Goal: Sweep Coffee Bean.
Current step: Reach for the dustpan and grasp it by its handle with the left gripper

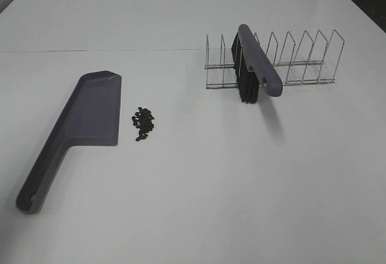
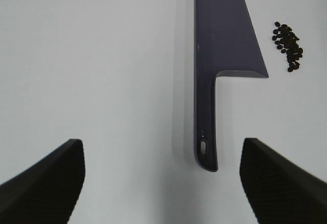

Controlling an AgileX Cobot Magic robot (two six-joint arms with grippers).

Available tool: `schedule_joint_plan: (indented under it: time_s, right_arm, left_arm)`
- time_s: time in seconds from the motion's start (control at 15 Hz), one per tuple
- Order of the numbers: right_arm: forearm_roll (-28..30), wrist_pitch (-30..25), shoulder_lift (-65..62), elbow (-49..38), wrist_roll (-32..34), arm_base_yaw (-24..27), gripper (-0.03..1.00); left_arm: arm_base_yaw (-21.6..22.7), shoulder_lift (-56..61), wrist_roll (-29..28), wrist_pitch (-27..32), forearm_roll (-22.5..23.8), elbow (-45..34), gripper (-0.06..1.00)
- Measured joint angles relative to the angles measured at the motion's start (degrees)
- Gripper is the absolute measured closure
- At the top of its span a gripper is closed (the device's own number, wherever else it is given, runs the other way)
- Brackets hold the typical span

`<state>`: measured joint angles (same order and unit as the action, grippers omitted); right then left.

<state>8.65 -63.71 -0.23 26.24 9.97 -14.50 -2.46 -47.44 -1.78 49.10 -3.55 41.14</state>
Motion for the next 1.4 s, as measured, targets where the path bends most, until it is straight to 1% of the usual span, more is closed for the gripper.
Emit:
schedule_joint_plan:
  time_s: [0.53,0.6,0.8,0.93,1.0,1.07,1.13,1.2,1.27,1.4]
  right_arm:
    - [0.0,0.0,0.0,0.0,0.0,0.0,0.20]
    - [0.0,0.0,0.0,0.0,0.0,0.0,0.20]
    - [0.0,0.0,0.0,0.0,0.0,0.0,0.20]
    - [0.0,0.0,0.0,0.0,0.0,0.0,0.20]
    - [0.0,0.0,0.0,0.0,0.0,0.0,0.20]
    - [0.0,0.0,0.0,0.0,0.0,0.0,0.20]
    - [0.0,0.0,0.0,0.0,0.0,0.0,0.20]
    - [0.0,0.0,0.0,0.0,0.0,0.0,0.20]
    - [0.0,0.0,0.0,0.0,0.0,0.0,0.20]
    - [0.0,0.0,0.0,0.0,0.0,0.0,0.20]
  left_arm:
    - [0.0,-24.5,0.0,-0.2,-2.5,9.2,0.19]
    - [0.0,-29.6,0.0,-0.2,-4.2,11.6,0.20]
    - [-0.1,-34.3,0.0,-0.3,-6.5,13.6,0.20]
    - [-1.7,-37.0,0.0,-0.3,-6.6,14.6,0.20]
    - [-4.1,-38.6,-0.5,-0.3,-6.6,15.6,0.20]
    - [-6.4,-40.2,-1.8,-0.4,-6.6,16.6,0.20]
    - [-10.5,-43.9,-6.1,-1.9,-6.5,18.8,0.20]
    - [-12.3,-45.7,-8.3,-2.5,-6.5,20.1,0.20]
    - [-13.1,-46.8,-9.1,-2.6,-6.5,21.0,0.20]
    - [-16.2,-50.9,-11.1,-2.8,-6.5,25.2,0.20]
